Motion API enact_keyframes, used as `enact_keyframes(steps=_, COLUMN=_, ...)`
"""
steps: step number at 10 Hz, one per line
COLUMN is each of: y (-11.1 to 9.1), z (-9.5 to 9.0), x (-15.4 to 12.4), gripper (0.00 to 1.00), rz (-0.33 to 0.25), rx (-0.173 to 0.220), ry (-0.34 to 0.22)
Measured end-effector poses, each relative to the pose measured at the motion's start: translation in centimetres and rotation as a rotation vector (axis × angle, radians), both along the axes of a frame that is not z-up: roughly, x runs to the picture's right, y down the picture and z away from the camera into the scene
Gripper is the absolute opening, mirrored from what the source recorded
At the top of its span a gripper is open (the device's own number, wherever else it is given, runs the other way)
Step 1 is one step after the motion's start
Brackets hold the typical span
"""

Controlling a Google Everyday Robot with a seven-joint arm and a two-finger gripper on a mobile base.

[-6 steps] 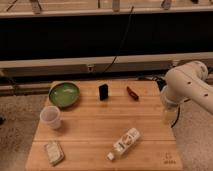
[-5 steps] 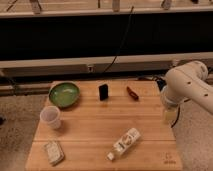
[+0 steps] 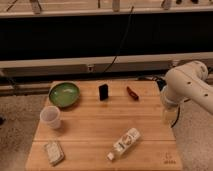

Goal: Knock the eraser over

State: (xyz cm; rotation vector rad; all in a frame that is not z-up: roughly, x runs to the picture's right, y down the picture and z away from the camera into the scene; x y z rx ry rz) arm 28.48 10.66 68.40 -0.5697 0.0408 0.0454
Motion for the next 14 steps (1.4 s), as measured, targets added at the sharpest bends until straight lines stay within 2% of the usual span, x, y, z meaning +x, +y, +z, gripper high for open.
enact_keyframes(steps=9, y=-0.1, z=0.2, x=0.0, gripper=0.8, rz=0.0, rx=0.002, ry=0.0)
enact_keyframes(steps=12, y=-1.8, z=2.7, x=-1.7, gripper=0.8, rz=-0.018, rx=0.022, ry=-0.014)
enact_keyframes(steps=14, y=-1.7, z=3.1, x=-1.9, gripper=0.8, rz=-0.02, rx=0.026, ry=-0.015)
